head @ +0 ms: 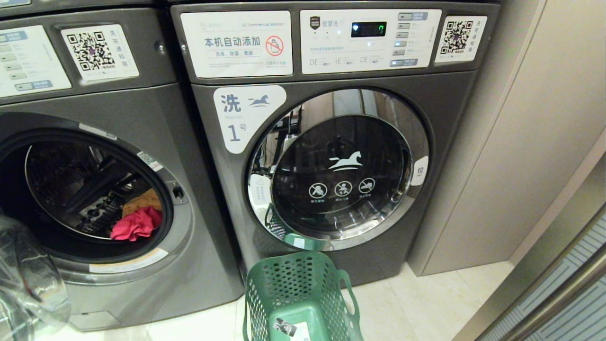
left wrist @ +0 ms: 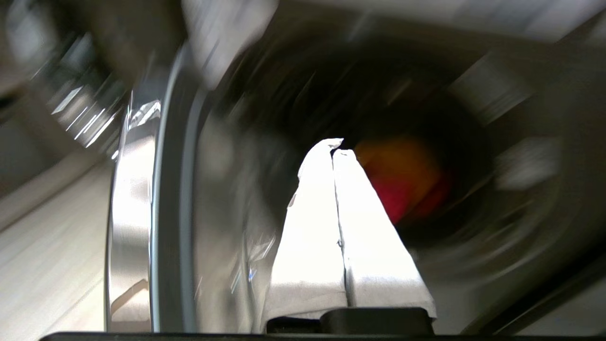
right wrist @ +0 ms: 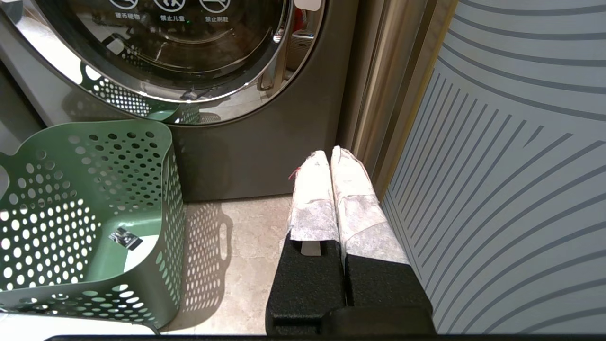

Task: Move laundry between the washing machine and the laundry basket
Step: Open the lid of the washing machine

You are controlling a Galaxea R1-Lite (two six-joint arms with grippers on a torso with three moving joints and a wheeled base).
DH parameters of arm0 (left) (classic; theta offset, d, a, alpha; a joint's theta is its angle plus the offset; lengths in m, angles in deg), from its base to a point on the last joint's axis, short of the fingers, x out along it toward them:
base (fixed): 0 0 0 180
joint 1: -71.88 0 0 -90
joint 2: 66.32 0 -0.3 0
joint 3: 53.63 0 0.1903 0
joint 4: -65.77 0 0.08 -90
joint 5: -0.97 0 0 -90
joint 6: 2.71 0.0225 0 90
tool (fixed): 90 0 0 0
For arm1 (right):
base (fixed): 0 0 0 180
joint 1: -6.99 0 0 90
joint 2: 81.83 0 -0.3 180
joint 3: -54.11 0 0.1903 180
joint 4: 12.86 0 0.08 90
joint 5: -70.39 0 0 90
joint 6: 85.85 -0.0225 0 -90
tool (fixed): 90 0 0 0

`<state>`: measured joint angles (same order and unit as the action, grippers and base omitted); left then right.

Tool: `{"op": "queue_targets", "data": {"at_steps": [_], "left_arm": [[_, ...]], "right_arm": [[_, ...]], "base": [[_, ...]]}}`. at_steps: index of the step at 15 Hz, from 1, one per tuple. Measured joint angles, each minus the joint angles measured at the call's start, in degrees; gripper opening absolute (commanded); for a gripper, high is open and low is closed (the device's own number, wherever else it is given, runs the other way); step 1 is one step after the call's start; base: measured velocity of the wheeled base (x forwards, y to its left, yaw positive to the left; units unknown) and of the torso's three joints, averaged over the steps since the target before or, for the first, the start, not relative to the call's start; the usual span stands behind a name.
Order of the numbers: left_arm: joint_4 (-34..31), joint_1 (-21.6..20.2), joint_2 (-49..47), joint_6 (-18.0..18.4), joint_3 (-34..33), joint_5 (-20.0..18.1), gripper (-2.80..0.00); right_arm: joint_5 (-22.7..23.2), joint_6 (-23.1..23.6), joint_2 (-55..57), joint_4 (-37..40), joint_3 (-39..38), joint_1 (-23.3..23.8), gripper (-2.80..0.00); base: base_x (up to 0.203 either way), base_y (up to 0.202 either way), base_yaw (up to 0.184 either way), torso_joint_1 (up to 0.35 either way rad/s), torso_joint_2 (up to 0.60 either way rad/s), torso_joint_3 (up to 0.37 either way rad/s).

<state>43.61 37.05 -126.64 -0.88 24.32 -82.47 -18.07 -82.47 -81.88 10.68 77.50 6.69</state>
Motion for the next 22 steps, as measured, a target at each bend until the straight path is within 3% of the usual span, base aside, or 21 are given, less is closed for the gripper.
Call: {"op": "queue_targets", "data": {"at_steps": [1,3,5,6,16,19,22], "left_arm": [[-7.39,1.65,-2.70,0.60,0.71,7.85,-2.80],[-19.14,3.00,-8.62,-4.21,1.84,21.17,-2.80],[-22.20,0.37,-13.44,-7.43,2.64,30.84,-2.80],[-22.13,-2.04,-15.35,-7.92,3.35,33.41,-2.80],[-20.96,-27.61,-35.68,-8.80,26.90,33.48,-2.80],[-19.59,-32.34,-41.53,-8.66,33.83,33.10,-2.80],[-19.66,-31.79,-39.17,-8.48,32.79,30.04,-2.80]], "right_arm": [[0.00,0.01,0.00,0.00,-0.02,0.00,-2.80],[0.00,0.01,0.00,0.00,-0.02,0.00,-2.80],[-0.02,0.01,0.00,0.00,-0.02,0.00,-2.80],[0.00,0.01,0.00,0.00,-0.02,0.00,-2.80],[-0.03,0.01,0.00,0.00,0.00,0.08,-2.80],[-0.02,0.01,0.00,0.00,-0.02,0.00,-2.80],[0.00,0.00,0.00,0.00,-0.02,0.00,-2.80]], "base": [[0.000,0.000,0.000,0.000,0.00,0.000],[0.000,0.000,0.000,0.000,0.00,0.000],[0.000,0.000,0.000,0.000,0.00,0.000],[0.000,0.000,0.000,0.000,0.00,0.000],[0.000,0.000,0.000,0.000,0.00,0.000],[0.000,0.000,0.000,0.000,0.00,0.000],[0.000,0.000,0.000,0.000,0.00,0.000]]}}
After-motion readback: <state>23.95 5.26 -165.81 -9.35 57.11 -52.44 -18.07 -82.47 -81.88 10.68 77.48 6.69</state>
